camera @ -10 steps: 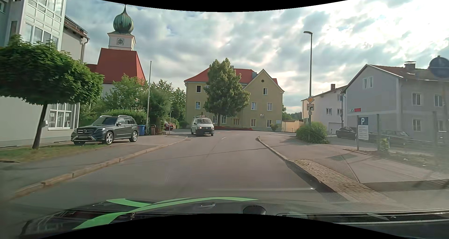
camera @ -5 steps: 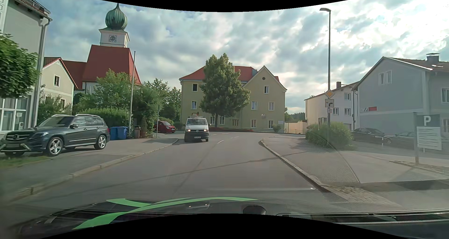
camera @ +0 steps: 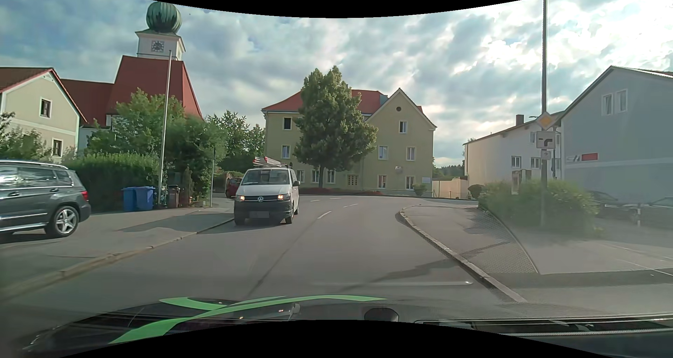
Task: Follow the waypoints while adhering to traffic rules and regulations
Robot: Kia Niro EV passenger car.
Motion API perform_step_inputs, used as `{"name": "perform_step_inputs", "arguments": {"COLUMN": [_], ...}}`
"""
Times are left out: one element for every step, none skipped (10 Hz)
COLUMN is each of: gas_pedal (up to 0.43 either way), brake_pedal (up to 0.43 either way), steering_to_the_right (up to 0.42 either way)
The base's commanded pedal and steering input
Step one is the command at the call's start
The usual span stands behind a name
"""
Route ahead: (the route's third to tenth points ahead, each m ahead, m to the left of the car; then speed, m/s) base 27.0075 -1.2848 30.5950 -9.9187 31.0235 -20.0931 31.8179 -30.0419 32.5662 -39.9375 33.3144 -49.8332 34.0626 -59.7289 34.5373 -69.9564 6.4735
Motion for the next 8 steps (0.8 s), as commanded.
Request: {"name": "perform_step_inputs", "arguments": {"gas_pedal": [0.079,0.087,0.098,0.087,0.02,0.0,0.0,0.008], "brake_pedal": [0.0,0.0,0.0,0.0,0.0,0.0,0.0,0.0], "steering_to_the_right": [-0.002,-0.002,-0.002,-0.002,-0.002,-0.001,0.0,0.003]}}
